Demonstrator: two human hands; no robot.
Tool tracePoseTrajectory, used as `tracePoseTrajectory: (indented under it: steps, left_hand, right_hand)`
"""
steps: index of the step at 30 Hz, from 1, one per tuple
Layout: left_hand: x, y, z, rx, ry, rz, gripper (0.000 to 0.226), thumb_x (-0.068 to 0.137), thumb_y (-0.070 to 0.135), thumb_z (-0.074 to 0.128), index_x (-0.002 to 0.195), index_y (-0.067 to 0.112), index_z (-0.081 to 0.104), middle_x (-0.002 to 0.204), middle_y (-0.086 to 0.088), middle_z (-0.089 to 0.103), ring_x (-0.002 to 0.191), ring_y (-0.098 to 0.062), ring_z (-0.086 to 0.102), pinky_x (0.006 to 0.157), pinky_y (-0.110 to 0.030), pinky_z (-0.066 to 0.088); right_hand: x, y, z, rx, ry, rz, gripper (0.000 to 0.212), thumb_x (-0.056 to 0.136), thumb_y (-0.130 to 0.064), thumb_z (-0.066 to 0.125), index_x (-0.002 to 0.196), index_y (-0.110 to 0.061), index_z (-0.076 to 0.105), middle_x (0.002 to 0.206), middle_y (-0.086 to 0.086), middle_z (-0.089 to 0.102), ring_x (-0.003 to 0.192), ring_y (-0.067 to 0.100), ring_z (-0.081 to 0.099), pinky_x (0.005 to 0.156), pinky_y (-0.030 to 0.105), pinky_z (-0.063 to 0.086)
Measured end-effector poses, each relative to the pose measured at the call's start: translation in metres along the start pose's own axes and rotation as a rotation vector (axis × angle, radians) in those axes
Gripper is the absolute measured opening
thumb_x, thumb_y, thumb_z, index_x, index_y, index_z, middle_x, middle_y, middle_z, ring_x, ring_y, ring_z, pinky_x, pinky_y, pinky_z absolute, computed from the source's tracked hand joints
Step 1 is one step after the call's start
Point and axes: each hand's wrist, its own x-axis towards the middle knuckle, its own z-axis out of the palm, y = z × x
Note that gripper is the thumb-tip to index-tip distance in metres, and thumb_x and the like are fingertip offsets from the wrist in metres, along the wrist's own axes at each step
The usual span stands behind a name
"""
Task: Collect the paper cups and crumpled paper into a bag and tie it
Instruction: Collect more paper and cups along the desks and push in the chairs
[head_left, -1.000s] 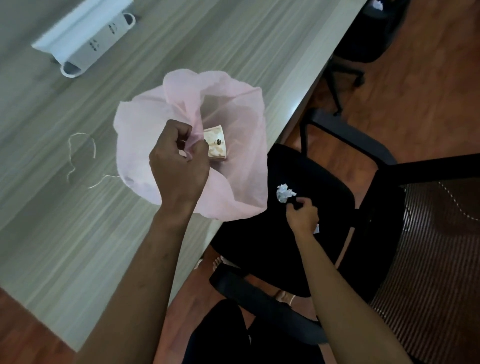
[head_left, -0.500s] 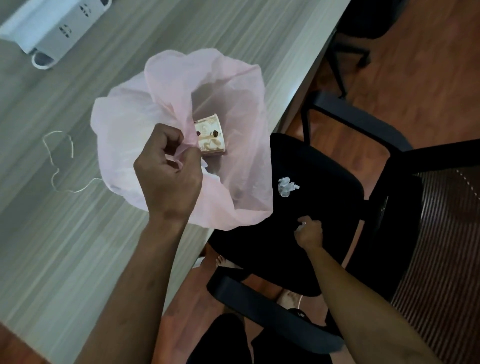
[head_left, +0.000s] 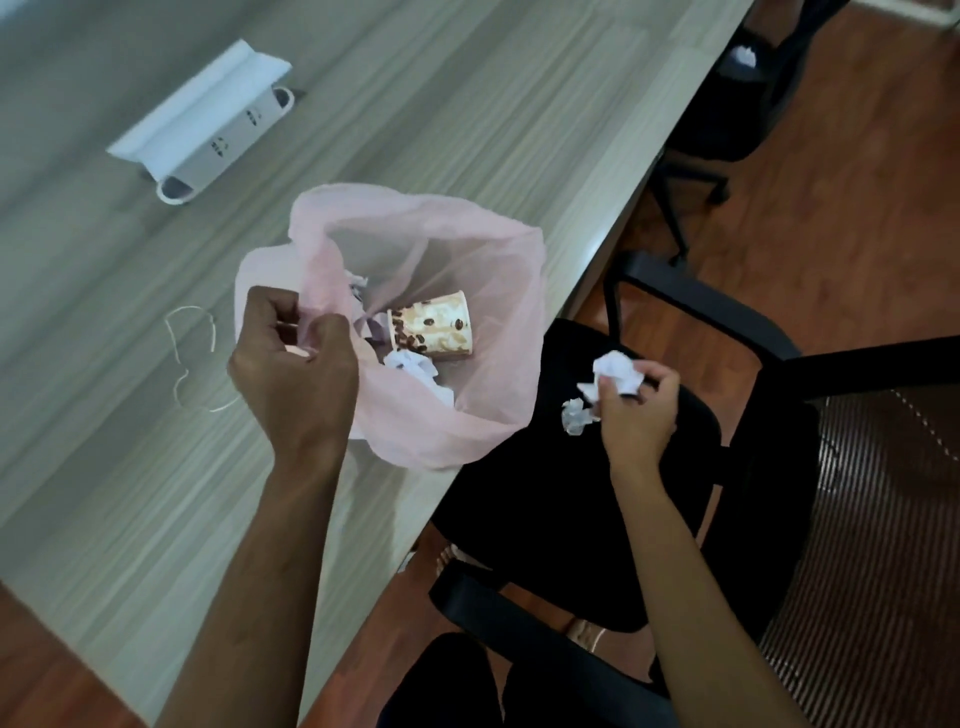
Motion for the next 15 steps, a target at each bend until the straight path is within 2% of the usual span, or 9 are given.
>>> tracePoseTrajectory:
  steps: [3, 7, 9, 11, 13, 15]
  left_hand:
    - [0.01, 0.003, -0.012, 0.029, 0.043, -0.013, 0.007, 0.075, 0.005, 0.051, 0.074, 0.011, 0.048, 0.062, 0.013, 0.043, 0.059, 0.001, 0.044, 0.06, -0.013, 0.033]
    - [0.019, 0.01, -0.017, 0.024, 0.046, -0.011, 0.01, 0.074, 0.002, 0.052, 0.075, 0.011, 0.049, 0.062, 0.013, 0.044, 0.059, 0.0, 0.044, 0.059, -0.012, 0.033]
    - [0.021, 0.013, -0.017, 0.018, 0.032, 0.0, 0.01, 0.074, 0.001, 0.053, 0.075, 0.011, 0.049, 0.062, 0.014, 0.045, 0.059, -0.004, 0.044, 0.059, -0.011, 0.032]
    - [0.022, 0.017, -0.016, -0.007, 0.014, -0.01, 0.009, 0.075, 0.001, 0.054, 0.074, 0.009, 0.05, 0.062, 0.014, 0.046, 0.058, -0.001, 0.046, 0.058, -0.009, 0.032]
    - [0.023, 0.019, -0.014, -0.016, 0.006, -0.016, 0.01, 0.075, 0.0, 0.055, 0.073, 0.009, 0.051, 0.062, 0.014, 0.047, 0.058, 0.002, 0.046, 0.058, -0.007, 0.031]
    - [0.024, 0.018, -0.011, -0.025, -0.002, -0.019, 0.01, 0.075, 0.0, 0.055, 0.074, 0.009, 0.052, 0.062, 0.013, 0.047, 0.058, 0.002, 0.046, 0.058, -0.008, 0.032]
  right_hand:
    - [-0.017, -0.071, 0.013, 0.151, -0.028, -0.202, 0.032, 0.084, -0.01, 0.072, 0.106, -0.02, 0.05, 0.094, 0.002, 0.072, 0.072, 0.019, 0.071, 0.064, 0.035, 0.059]
    - [-0.043, -0.128, 0.053, 0.051, -0.178, -0.307, 0.027, 0.082, -0.016, 0.076, 0.097, -0.023, 0.054, 0.092, -0.007, 0.067, 0.063, 0.015, 0.069, 0.065, 0.038, 0.06]
    - [-0.055, -0.144, 0.074, -0.028, -0.348, -0.283, 0.026, 0.081, -0.021, 0.077, 0.097, -0.026, 0.057, 0.098, -0.006, 0.065, 0.065, 0.006, 0.068, 0.068, 0.032, 0.059]
    - [-0.06, -0.153, 0.09, -0.229, -0.639, -0.287, 0.033, 0.079, -0.033, 0.079, 0.108, -0.028, 0.064, 0.111, -0.009, 0.063, 0.081, -0.003, 0.066, 0.08, 0.023, 0.054]
    - [-0.059, -0.156, 0.095, -0.34, -0.89, -0.262, 0.04, 0.079, -0.036, 0.078, 0.117, -0.032, 0.066, 0.118, -0.011, 0.065, 0.099, 0.003, 0.066, 0.09, 0.022, 0.05]
    - [-0.05, -0.153, 0.089, -0.244, -0.888, -0.251, 0.033, 0.082, -0.025, 0.076, 0.115, -0.027, 0.069, 0.111, -0.008, 0.07, 0.096, 0.007, 0.068, 0.085, 0.024, 0.053]
